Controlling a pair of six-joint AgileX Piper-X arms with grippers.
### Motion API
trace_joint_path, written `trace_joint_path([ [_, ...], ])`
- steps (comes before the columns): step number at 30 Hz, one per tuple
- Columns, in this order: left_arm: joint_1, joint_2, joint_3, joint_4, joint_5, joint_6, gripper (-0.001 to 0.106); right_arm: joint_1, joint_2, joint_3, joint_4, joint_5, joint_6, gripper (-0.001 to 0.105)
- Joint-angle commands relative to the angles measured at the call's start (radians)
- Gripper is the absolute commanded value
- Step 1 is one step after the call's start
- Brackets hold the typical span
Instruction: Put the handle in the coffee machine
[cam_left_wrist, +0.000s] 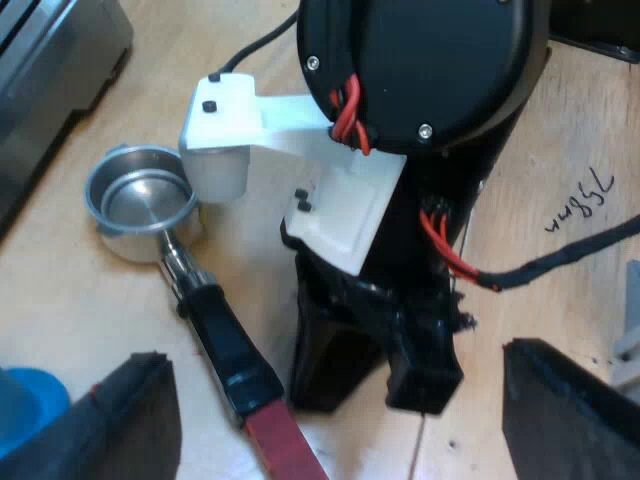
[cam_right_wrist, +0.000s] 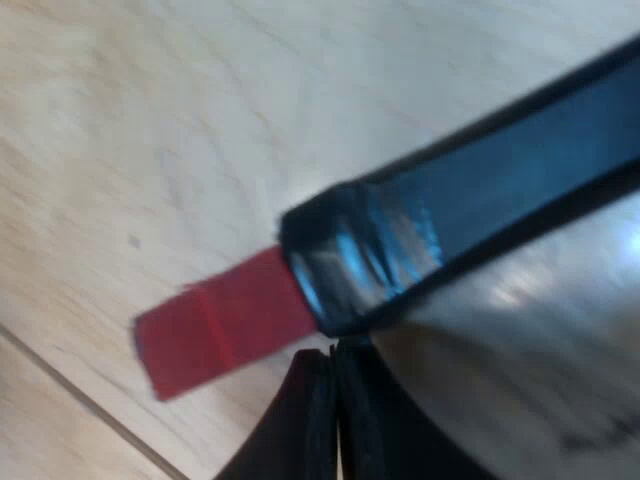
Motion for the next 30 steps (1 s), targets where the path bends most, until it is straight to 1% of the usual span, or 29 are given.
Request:
trace_joint_path([
  [1,0.009,0.000,-0.001,0.016,-0.009,-0.013,0.068,0.002,-0.020,-0.001,0.073,0.010,-0.012,0.000],
  [3,0.027,0.000,-0.001,0.016,-0.009,-0.013,0.068,0.002,-0.045,-0.001,0.156,0.033,-0.029,0.000],
  [8,0.044,0.000,-0.001,0.016,-0.009,-0.013,0.068,0.002,-0.112,-0.001,0.294,0.037,-0.037,0.000],
  [10,0.044,0.000,-0.001,0.016,-0.009,-0.013,0.068,0.002,-0.139,-0.001,0.326,0.037,-0.066,0.000],
  [12,0.044,0.000,-0.001,0.016,-0.009,-0.013,0.068,0.002,-0.183,-0.001,0.371,0.044,-0.121,0.000],
  [14,0.044,0.000,-0.001,0.016,-0.009,-0.013,0.068,0.002,-0.214,-0.001,0.386,0.054,-0.148,0.000],
  [18,0.044,0.000,-0.001,0.016,-0.009,-0.013,0.068,0.002,-0.301,-0.004,0.441,0.130,-0.156,0.000],
  [21,0.044,0.000,-0.001,0.016,-0.009,-0.013,0.068,0.002,-0.357,-0.010,0.485,0.152,-0.179,0.000],
  [23,0.044,0.000,-0.001,0.016,-0.009,-0.013,0.068,0.002,-0.395,-0.028,0.550,0.168,-0.213,0.000],
  [24,0.044,0.000,-0.001,0.016,-0.009,-0.013,0.068,0.002,-0.410,-0.039,0.577,0.176,-0.217,0.002],
  [26,0.044,0.000,-0.001,0.016,-0.009,-0.013,0.068,0.002,-0.432,-0.060,0.635,0.215,-0.220,0.012],
  [28,0.044,0.000,-0.001,0.016,-0.009,-0.013,0.068,0.002,-0.436,-0.066,0.641,0.222,-0.220,0.015],
  [29,0.044,0.000,-0.001,0.016,-0.009,-0.013,0.068,0.002,-0.441,-0.071,0.651,0.225,-0.220,0.018],
  [30,0.044,0.000,-0.001,0.016,-0.009,-0.013,0.068,0.002,-0.451,-0.086,0.670,0.240,-0.220,0.026],
])
